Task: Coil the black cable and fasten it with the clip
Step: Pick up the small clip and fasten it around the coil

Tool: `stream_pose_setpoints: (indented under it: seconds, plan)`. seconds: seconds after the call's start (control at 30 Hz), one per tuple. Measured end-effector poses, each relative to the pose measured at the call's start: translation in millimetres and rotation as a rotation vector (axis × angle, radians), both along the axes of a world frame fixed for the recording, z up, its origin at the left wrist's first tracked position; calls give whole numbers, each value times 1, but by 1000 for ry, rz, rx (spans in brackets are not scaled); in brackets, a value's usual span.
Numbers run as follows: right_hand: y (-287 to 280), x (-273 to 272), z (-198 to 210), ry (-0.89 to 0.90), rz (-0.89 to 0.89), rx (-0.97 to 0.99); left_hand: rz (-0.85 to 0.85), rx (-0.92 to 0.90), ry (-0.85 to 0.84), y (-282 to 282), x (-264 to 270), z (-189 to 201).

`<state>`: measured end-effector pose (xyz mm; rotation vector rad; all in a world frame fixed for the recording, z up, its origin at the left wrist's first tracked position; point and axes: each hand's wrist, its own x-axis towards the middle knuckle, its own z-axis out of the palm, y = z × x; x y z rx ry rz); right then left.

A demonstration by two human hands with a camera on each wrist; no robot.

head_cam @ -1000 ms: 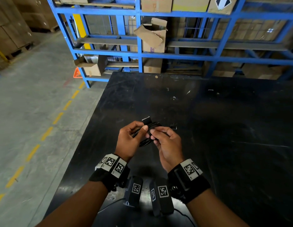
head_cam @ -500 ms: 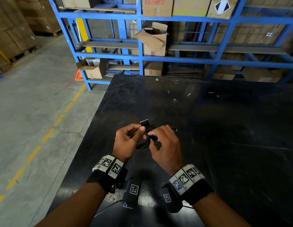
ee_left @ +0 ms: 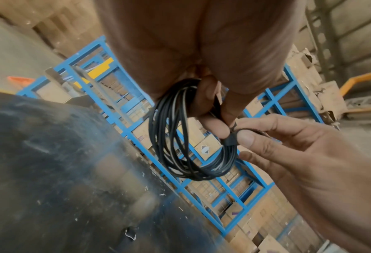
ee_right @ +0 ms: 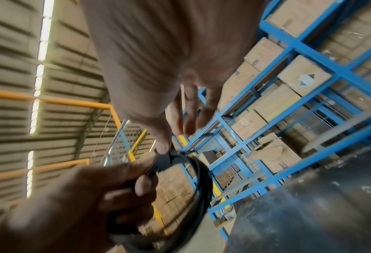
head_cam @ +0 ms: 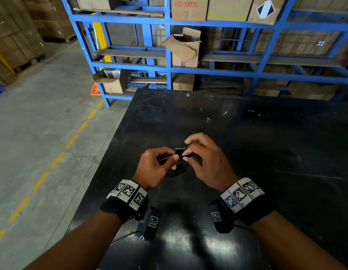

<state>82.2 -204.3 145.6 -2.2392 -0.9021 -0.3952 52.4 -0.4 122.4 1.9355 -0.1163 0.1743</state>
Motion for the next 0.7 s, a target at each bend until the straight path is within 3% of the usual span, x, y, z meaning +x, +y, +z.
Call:
stream_pose_setpoints:
  seconds: [0.17, 0.47, 0.6, 0.7]
  plan:
    - [-8, 6, 4, 194, 70, 14, -169, 227, 15, 2, -2, 10]
    - [-12, 7, 8, 407, -61, 27, -296, 476, 61, -2, 15, 25]
    - [-13, 15, 8, 400, -81, -3, -337, 488, 90, -4, 21, 25]
    - [-14, 19, 3, 431, -65, 166, -279, 354, 77, -3, 26, 24]
